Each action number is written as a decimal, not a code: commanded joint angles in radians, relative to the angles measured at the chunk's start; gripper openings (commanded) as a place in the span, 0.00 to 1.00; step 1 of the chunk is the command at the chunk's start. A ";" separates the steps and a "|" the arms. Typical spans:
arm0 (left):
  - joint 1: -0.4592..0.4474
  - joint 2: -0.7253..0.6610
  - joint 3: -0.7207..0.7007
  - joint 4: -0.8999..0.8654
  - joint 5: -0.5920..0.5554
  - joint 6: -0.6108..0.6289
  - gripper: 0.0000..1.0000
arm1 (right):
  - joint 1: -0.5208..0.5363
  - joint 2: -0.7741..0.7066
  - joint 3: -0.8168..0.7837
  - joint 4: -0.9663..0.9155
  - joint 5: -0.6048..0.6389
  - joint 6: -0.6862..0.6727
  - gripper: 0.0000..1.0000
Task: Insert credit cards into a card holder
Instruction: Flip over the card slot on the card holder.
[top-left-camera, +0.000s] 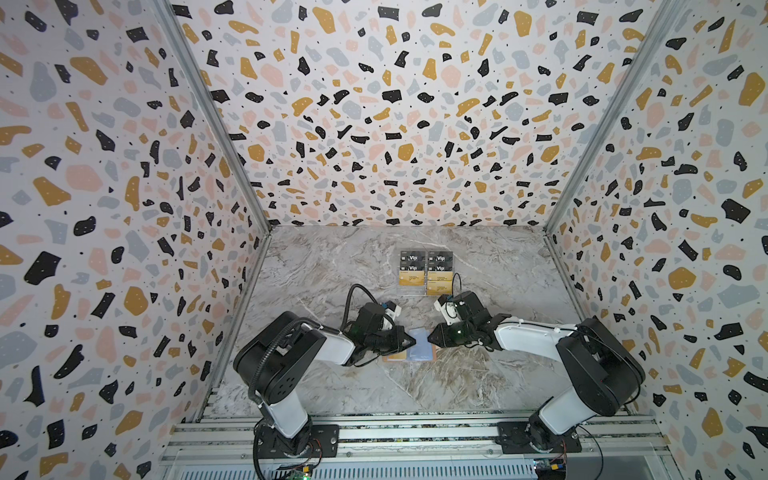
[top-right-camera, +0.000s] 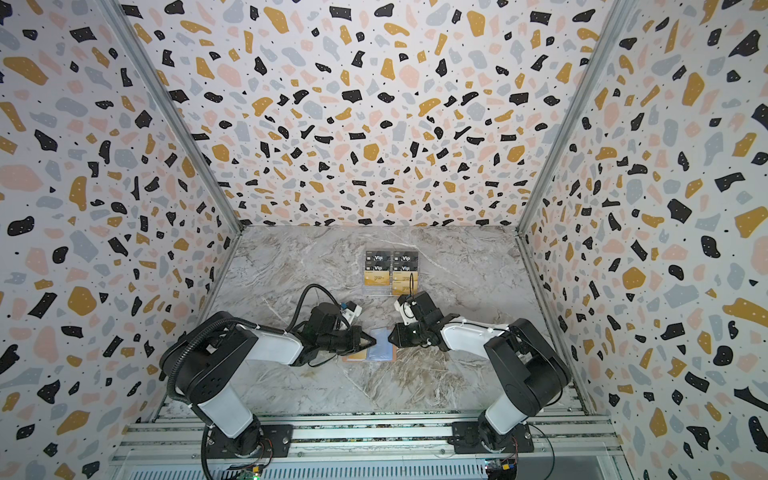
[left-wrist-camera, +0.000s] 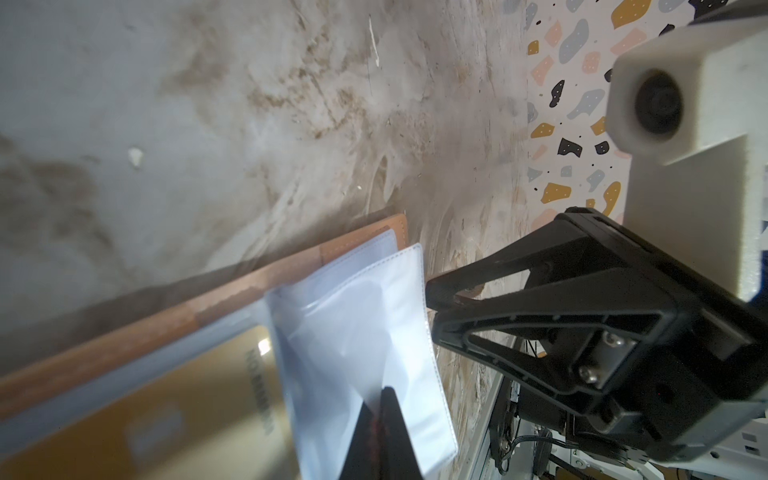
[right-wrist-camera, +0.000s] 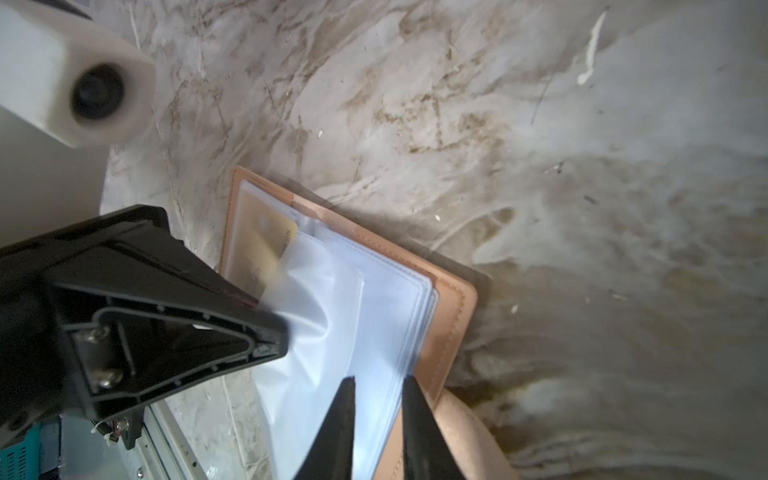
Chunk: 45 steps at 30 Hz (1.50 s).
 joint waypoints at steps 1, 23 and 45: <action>-0.005 -0.017 -0.016 0.056 0.024 0.001 0.00 | 0.020 0.007 0.032 -0.022 -0.010 0.006 0.22; -0.004 -0.156 0.003 -0.207 -0.081 0.096 0.52 | 0.083 0.046 0.069 0.045 -0.062 0.028 0.22; 0.141 -0.417 -0.049 -0.405 -0.165 0.152 0.40 | 0.150 0.114 0.107 0.146 -0.157 0.053 0.22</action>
